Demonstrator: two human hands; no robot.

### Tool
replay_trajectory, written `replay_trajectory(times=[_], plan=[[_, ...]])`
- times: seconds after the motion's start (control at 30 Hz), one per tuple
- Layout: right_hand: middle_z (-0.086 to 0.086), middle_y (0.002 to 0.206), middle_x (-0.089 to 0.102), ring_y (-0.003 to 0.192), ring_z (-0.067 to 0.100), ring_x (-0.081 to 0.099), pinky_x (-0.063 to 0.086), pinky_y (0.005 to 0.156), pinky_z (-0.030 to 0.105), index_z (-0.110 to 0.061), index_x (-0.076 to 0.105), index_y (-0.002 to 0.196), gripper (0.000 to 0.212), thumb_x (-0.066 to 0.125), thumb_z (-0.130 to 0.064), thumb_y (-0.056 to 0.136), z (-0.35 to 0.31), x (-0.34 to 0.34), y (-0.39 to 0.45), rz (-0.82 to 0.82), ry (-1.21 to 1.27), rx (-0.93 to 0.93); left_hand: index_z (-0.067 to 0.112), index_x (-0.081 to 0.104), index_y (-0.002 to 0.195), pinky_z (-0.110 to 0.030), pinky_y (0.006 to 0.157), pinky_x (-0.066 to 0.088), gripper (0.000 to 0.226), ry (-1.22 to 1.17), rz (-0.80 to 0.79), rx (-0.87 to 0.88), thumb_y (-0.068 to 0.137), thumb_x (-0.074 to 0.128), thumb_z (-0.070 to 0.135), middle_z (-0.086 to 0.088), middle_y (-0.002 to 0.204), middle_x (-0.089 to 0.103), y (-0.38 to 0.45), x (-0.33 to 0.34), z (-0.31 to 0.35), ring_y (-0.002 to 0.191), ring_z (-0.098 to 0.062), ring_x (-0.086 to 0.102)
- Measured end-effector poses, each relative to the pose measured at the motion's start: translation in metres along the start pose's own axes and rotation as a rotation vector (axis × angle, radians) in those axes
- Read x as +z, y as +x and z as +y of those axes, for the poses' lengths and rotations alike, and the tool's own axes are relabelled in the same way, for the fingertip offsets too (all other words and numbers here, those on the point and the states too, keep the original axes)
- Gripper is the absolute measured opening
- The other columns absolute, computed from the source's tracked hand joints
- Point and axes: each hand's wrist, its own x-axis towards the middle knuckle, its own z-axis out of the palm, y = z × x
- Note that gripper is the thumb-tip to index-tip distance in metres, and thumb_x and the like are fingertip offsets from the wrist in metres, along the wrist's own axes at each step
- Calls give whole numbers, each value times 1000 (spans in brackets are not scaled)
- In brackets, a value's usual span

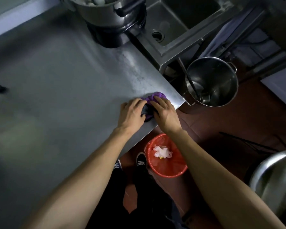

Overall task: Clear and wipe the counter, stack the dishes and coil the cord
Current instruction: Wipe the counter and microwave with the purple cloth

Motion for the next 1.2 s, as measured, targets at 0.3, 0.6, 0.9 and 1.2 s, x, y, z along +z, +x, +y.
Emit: replay_trajectory(times=[0.3,0.6,0.9,1.2], plan=[[15,158,33,147,36,25,26,118,51,-16,40,150,60,57,-31,95,-8,0,0,-123,13,24,17,50,142,-48,92,47,63,126,-67,-55,86,68,39,-5,140,54,-16,-4,-4,123,-27,54],[16,152,43,141,37,37,33,114,53,-11,51,140,47,57,-27,97,-72,3,11,-139,-4,-139,16,46,144,-48,97,45,56,176,-30,-187,95,56,40,-3,136,58,-63,-52,-36,126,-26,52],[15,152,42,141,35,37,35,112,49,-13,48,143,48,54,-30,98,-218,25,-11,-257,23,-373,19,39,148,-46,105,38,54,207,53,-430,100,46,43,-2,145,51,-195,-125,-114,131,-27,47],[11,154,41,142,32,34,34,112,46,-17,43,147,48,50,-31,101,-383,49,-90,-294,-20,-596,18,38,149,-47,108,38,55,169,201,-612,100,45,44,-2,145,51,-381,-188,-180,134,-25,46]])
